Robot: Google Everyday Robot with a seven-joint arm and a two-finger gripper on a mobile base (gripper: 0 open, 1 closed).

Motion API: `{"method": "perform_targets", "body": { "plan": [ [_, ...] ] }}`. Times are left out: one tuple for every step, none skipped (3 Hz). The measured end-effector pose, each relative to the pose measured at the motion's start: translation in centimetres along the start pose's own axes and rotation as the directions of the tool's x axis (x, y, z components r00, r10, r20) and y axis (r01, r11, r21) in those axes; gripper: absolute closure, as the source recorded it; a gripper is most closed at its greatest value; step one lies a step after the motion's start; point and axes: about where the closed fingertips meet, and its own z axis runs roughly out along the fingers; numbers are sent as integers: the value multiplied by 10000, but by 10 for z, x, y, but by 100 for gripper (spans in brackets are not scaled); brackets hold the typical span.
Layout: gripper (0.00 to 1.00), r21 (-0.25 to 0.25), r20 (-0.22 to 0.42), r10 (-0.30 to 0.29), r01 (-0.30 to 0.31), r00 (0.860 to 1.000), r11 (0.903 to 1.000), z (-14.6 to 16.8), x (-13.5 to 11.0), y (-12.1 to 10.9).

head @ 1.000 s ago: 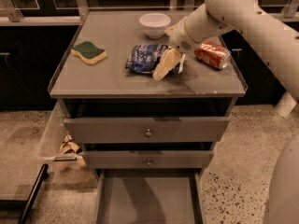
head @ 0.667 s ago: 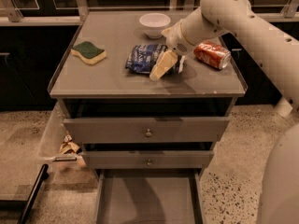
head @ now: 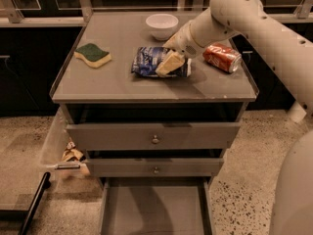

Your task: Place blue chip bag into bottom drawer

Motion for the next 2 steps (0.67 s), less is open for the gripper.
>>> {"method": "perform_targets", "body": {
  "plan": [
    [65, -1, 0, 0, 0, 10000, 10000, 0, 0, 0],
    [88, -1, 0, 0, 0, 10000, 10000, 0, 0, 0]
  ]
}}
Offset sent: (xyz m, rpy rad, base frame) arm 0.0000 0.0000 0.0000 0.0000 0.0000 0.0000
